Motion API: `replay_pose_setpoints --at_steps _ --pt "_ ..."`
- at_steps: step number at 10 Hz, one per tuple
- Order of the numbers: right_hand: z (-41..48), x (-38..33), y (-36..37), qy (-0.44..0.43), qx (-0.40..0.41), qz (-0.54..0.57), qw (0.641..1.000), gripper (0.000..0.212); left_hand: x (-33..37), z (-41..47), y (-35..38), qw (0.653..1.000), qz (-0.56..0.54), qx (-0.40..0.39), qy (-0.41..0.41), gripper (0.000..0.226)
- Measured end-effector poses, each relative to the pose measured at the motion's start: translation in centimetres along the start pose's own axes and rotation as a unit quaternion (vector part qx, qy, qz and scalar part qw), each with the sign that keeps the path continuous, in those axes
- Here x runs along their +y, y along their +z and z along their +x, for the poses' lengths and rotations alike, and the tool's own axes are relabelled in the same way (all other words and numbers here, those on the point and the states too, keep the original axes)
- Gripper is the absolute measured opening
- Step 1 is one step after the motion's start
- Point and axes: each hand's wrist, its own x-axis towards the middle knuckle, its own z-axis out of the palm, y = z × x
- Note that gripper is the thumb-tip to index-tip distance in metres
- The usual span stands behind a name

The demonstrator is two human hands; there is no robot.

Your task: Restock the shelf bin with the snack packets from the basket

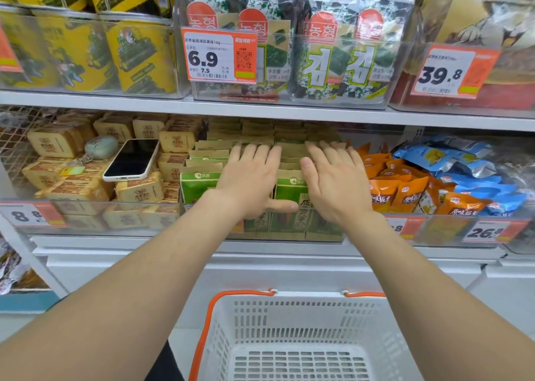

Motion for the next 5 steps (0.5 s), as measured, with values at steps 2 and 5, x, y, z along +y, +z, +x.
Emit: replay_pose_setpoints --at_steps 2,5 --pt "1.7 1.1 1.0 -0.010 -0.026 -0.016 0.999 0.062 -0.1 1.1 -0.4 0.998 -0.037 -0.039 -0.038 0.140" --pt "0.8 -1.1 -0.8 0.012 -0.029 -0.017 0.999 0.053 -0.1 -1.2 -1.6 0.966 -0.240 0.090 -0.042 0.081"
